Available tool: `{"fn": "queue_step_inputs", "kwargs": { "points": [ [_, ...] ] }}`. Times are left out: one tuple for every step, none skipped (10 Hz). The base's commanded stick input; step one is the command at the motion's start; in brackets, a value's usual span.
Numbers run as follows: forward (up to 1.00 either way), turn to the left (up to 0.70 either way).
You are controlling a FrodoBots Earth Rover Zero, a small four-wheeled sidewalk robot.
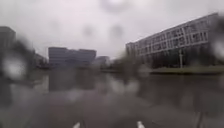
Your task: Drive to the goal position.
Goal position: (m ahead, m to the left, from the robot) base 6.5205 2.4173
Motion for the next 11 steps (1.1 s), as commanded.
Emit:
{"fn": "queue_step_inputs", "kwargs": {
  "points": [
    [0.7, 0.0],
    [0.7, 0.0],
    [0.7, 0.0],
    [0.7, 0.0],
    [0.7, 0.0],
    [0.7, 0.0],
    [0.7, 0.0],
    [0.7, 0.0],
    [0.7, 0.0],
    [0.7, 0.0],
    [0.7, 0.0]
  ]
}}
